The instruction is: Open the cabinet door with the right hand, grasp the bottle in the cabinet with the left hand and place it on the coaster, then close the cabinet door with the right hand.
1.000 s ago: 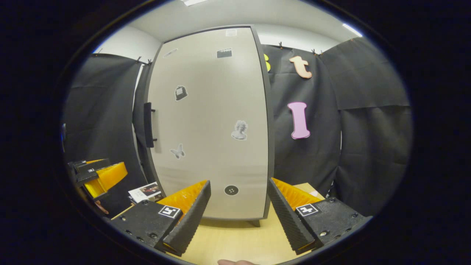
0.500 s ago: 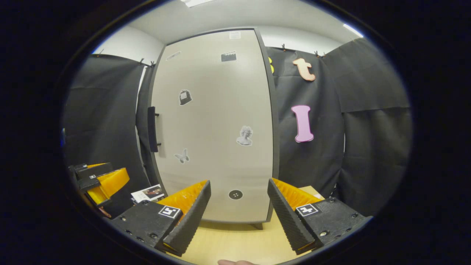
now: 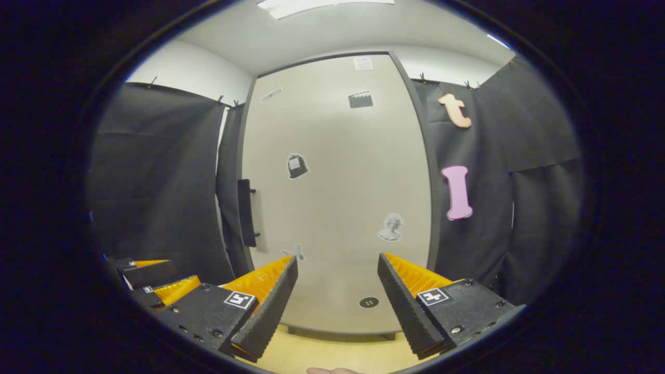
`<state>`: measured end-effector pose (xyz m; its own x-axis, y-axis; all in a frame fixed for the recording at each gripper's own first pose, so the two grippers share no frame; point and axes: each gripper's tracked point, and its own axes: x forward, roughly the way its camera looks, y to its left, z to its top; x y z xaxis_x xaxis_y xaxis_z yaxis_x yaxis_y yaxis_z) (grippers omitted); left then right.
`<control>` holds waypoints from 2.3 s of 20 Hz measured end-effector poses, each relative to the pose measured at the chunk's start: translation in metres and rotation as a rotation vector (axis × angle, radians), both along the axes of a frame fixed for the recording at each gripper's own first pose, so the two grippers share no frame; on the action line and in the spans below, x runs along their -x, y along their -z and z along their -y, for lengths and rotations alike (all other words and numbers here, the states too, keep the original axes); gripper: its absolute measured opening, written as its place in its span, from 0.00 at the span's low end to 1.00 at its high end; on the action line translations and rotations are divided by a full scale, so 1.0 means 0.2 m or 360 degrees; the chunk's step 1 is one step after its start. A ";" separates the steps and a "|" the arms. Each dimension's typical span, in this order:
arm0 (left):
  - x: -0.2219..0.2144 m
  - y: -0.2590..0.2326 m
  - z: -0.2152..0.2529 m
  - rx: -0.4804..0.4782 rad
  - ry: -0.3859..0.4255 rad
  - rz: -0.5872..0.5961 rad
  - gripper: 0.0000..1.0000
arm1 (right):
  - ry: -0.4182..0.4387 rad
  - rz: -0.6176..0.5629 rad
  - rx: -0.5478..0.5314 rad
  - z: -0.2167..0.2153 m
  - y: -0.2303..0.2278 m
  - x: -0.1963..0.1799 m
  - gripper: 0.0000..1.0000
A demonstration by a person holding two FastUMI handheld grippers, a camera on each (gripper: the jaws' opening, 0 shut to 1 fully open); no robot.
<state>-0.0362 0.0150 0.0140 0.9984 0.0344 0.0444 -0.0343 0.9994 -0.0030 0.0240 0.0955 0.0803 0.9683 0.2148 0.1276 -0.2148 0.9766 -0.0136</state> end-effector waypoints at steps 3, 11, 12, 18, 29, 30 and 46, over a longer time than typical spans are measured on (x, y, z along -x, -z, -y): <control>0.05 0.00 -0.04 -0.0004 -0.0027 0.0014 0.95 | -0.0083 -0.0012 -0.0048 -0.14 -0.06 -0.09 0.98; 0.17 0.04 -0.13 -0.0029 -0.0094 0.0011 0.95 | -0.0191 0.0109 -0.0277 -0.58 -0.30 -0.16 0.94; 0.17 0.05 -0.15 -0.0037 -0.0108 0.0004 0.95 | -0.0168 0.0074 -0.0297 -0.61 -0.27 -0.22 0.94; 0.23 0.13 -0.28 -0.0029 -0.0181 -0.0056 0.91 | -0.0151 0.0060 -0.0237 -0.82 -0.15 -0.39 0.86; 0.24 0.25 -0.34 -0.0068 -0.0170 -0.0143 0.92 | -0.0172 0.0167 -0.0178 -0.88 -0.11 -0.52 0.61; 0.23 0.26 -0.35 -0.0060 -0.0170 -0.0158 0.92 | -0.0163 0.0218 -0.0167 -0.87 -0.15 -0.51 0.45; 0.21 0.37 -0.44 0.0039 -0.0182 -0.0221 0.92 | -0.0258 0.0123 0.0044 -0.86 -0.09 -0.33 0.18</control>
<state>-0.0790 0.1025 -0.0600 0.9844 0.1476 -0.0956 -0.1497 0.9886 -0.0149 0.0897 0.2669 0.0976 0.9082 0.3717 0.1923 -0.3666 0.9283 -0.0628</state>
